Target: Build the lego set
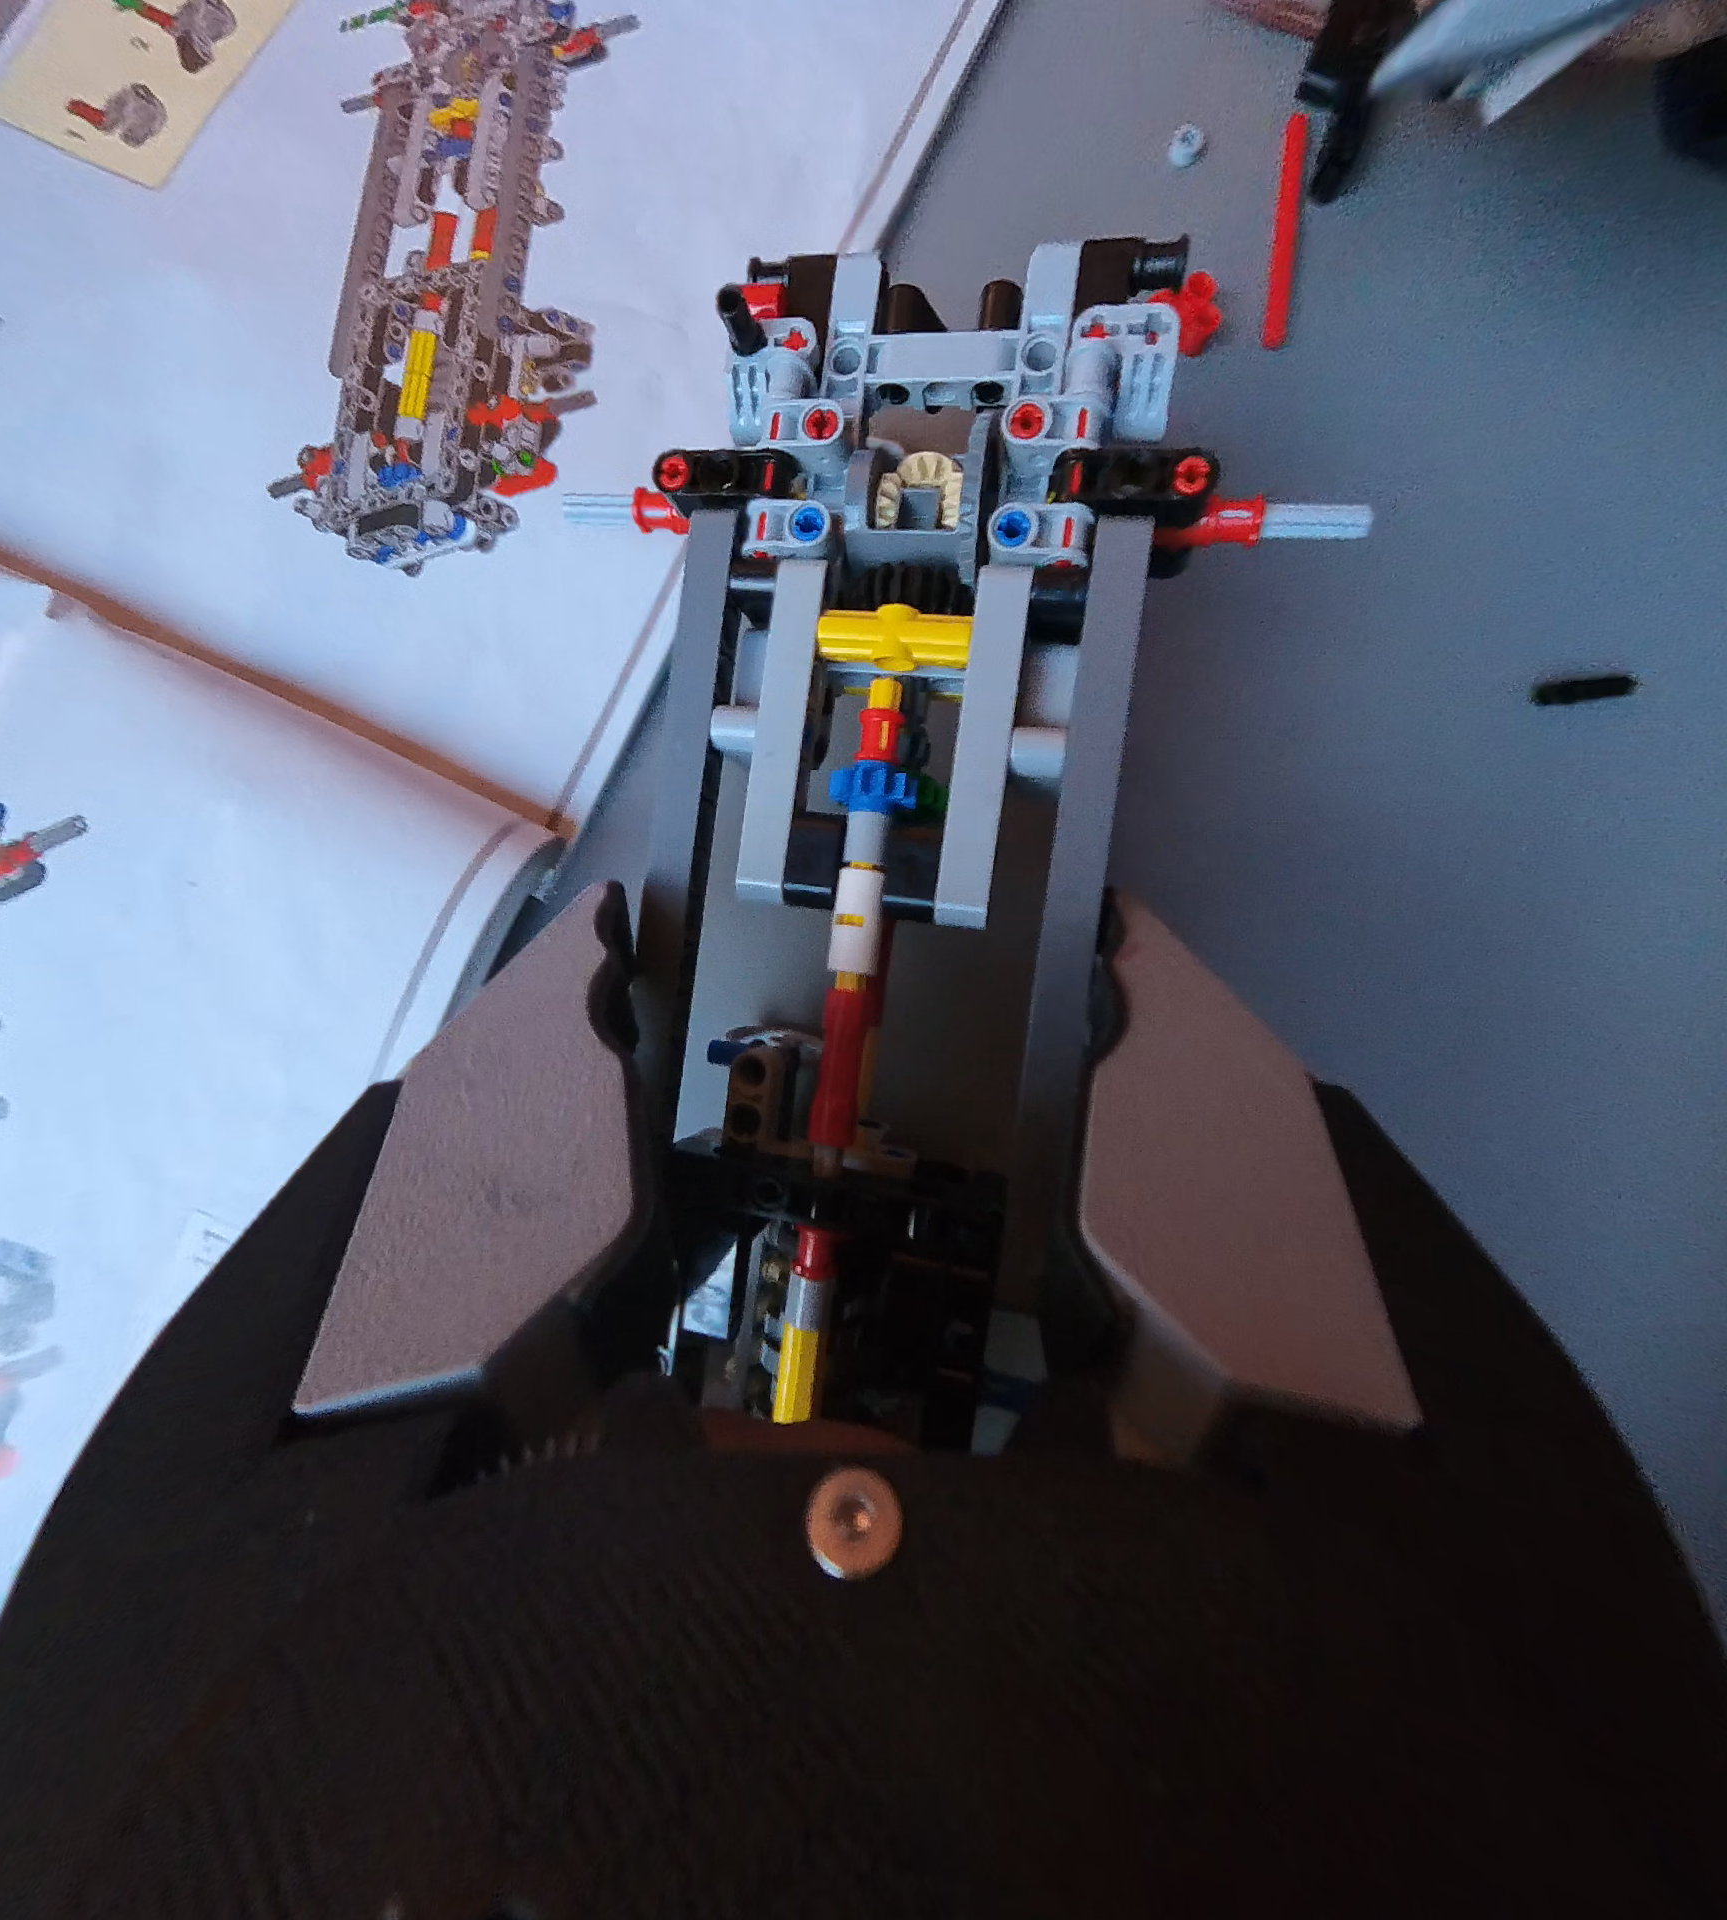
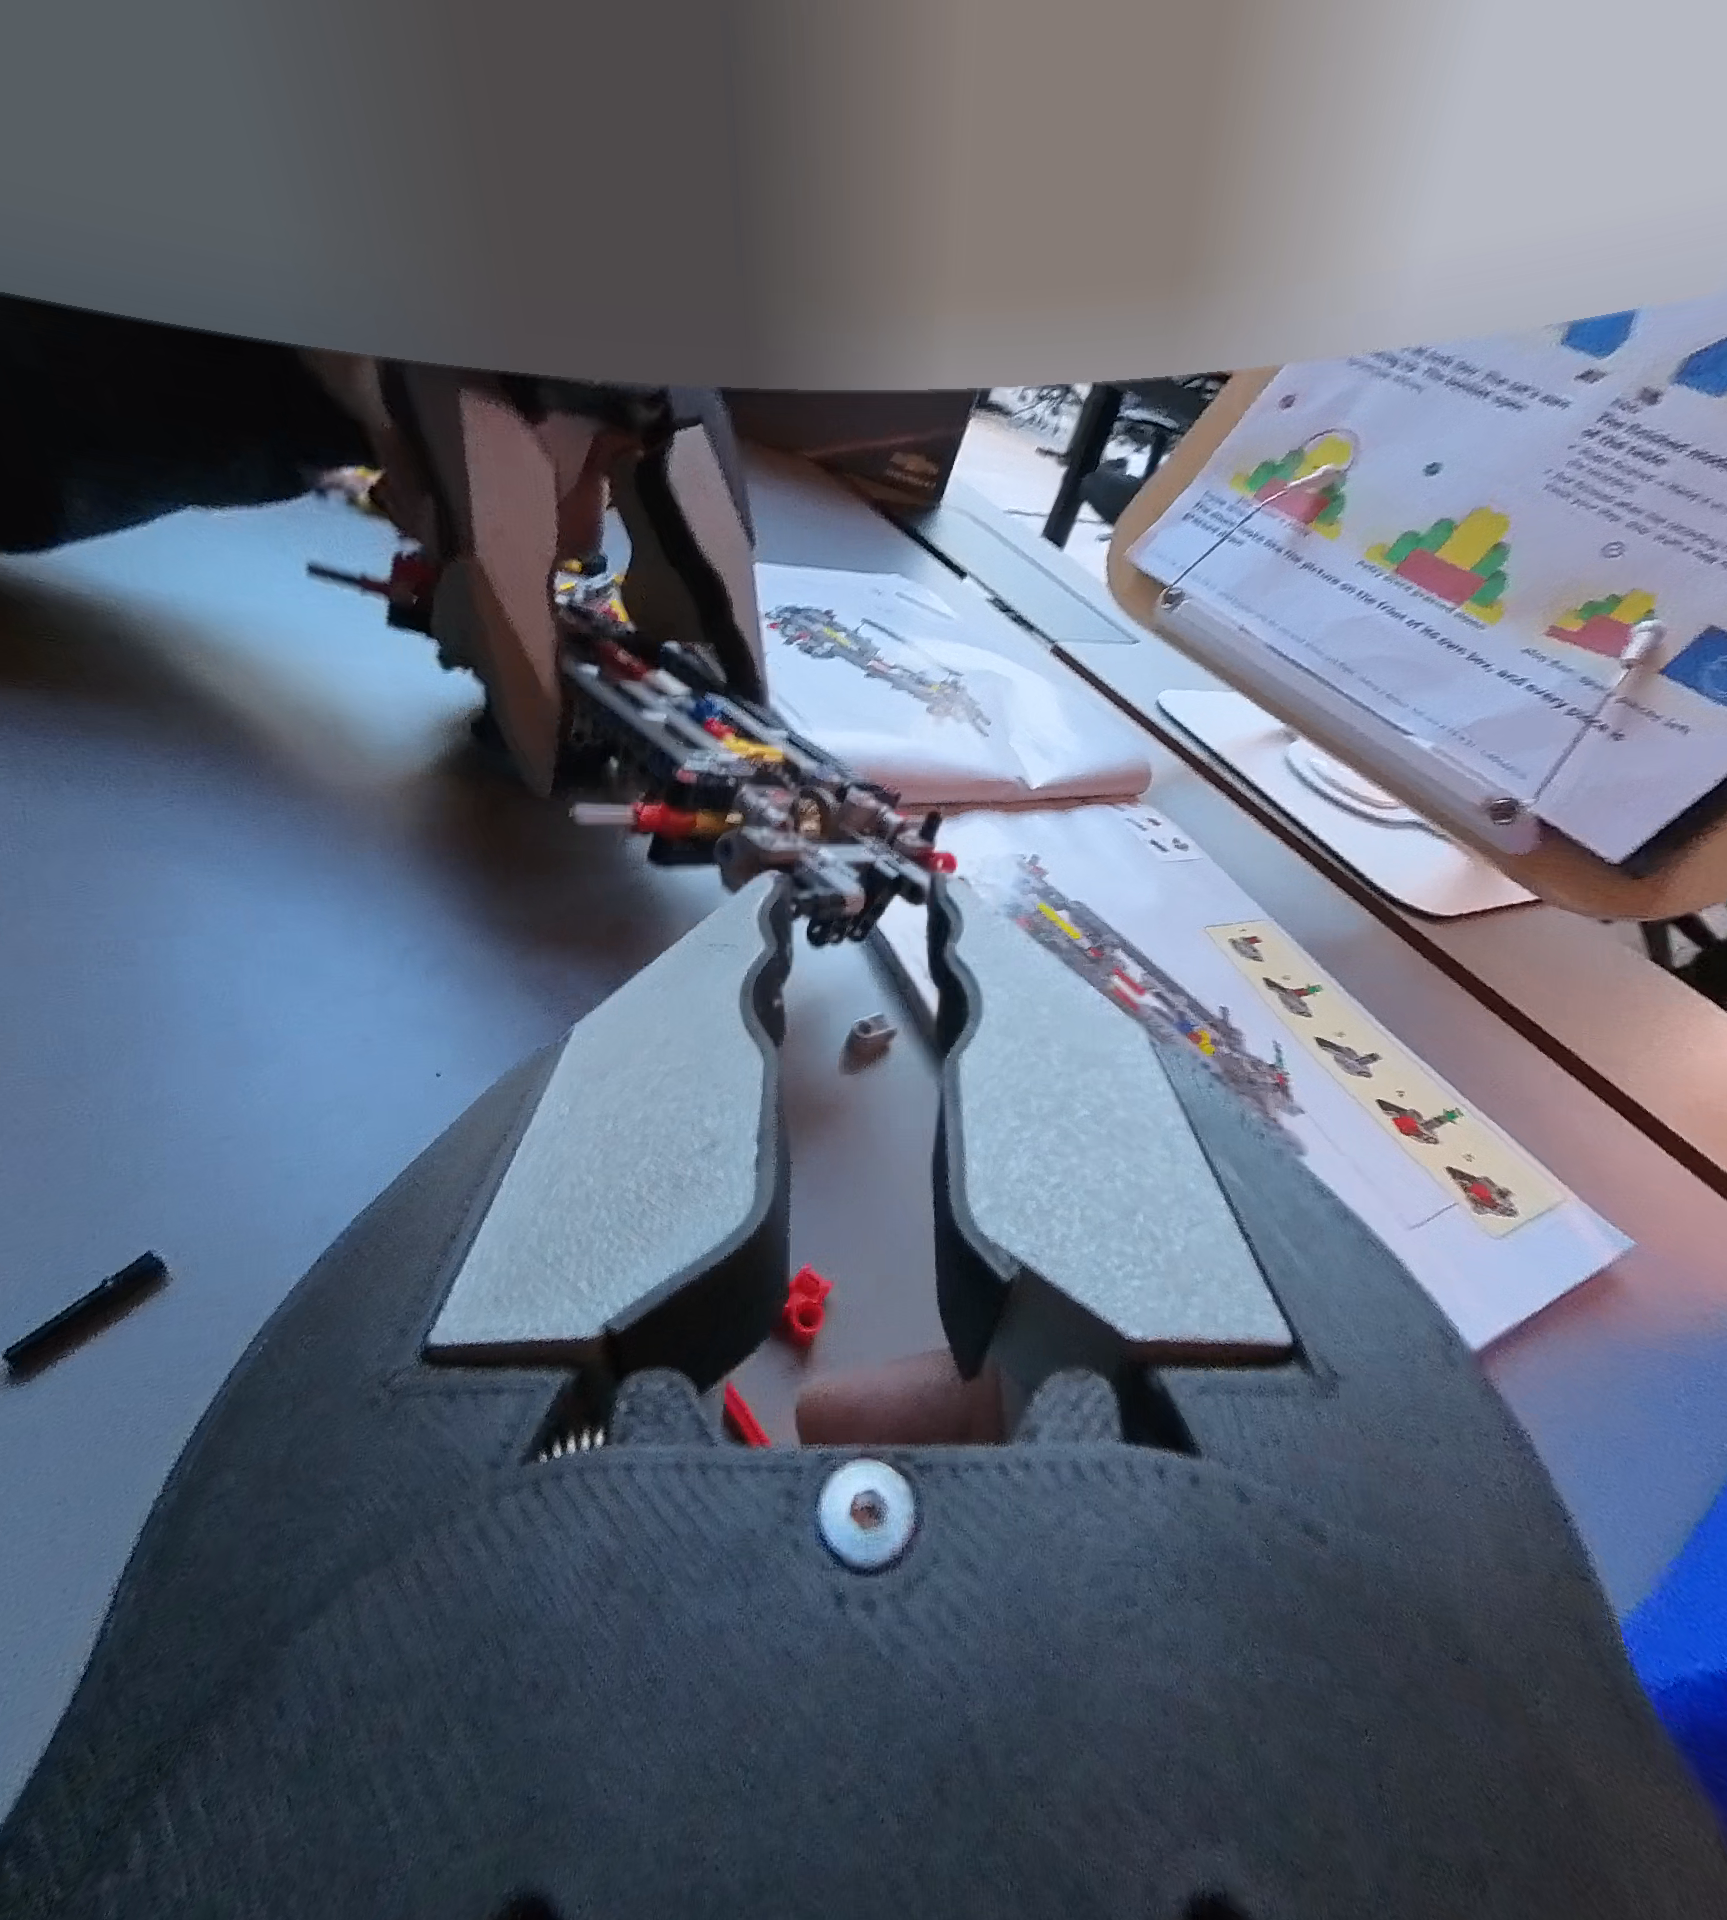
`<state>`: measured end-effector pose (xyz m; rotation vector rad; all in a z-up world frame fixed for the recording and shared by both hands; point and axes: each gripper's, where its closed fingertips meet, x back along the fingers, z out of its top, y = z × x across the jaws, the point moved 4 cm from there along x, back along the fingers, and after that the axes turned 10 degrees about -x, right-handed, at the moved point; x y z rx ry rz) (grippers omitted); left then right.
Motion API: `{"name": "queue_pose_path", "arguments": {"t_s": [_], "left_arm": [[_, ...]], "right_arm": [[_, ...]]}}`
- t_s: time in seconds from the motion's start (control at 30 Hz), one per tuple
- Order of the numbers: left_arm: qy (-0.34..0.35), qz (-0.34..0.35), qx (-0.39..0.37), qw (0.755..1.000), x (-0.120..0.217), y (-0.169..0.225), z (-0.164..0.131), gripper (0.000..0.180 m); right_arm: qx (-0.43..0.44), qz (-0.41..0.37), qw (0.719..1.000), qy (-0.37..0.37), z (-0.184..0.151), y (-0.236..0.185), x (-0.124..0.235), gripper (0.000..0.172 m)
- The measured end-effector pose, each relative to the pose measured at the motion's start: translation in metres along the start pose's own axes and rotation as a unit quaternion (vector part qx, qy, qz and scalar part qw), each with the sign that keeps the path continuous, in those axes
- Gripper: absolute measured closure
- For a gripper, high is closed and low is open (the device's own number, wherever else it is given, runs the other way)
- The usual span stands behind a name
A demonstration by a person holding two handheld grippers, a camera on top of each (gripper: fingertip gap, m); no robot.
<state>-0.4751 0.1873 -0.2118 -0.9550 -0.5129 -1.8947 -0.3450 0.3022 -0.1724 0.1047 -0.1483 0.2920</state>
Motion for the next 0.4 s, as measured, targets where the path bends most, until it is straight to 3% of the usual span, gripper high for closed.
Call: {"name": "queue_pose_path", "arguments": {"t_s": [0.17,0.4], "left_arm": [[-0.03,0.076,-0.057,0.995,-0.009,-0.003,0.002,0.094],[-0.021,0.097,-0.061,0.993,-0.011,-0.008,0.004,0.094]], "right_arm": [[-0.008,-0.043,0.998,0.041,0.014,0.018,0.013,0.154],[-0.027,-0.056,0.997,0.047,0.014,0.029,0.02,0.156]]}}
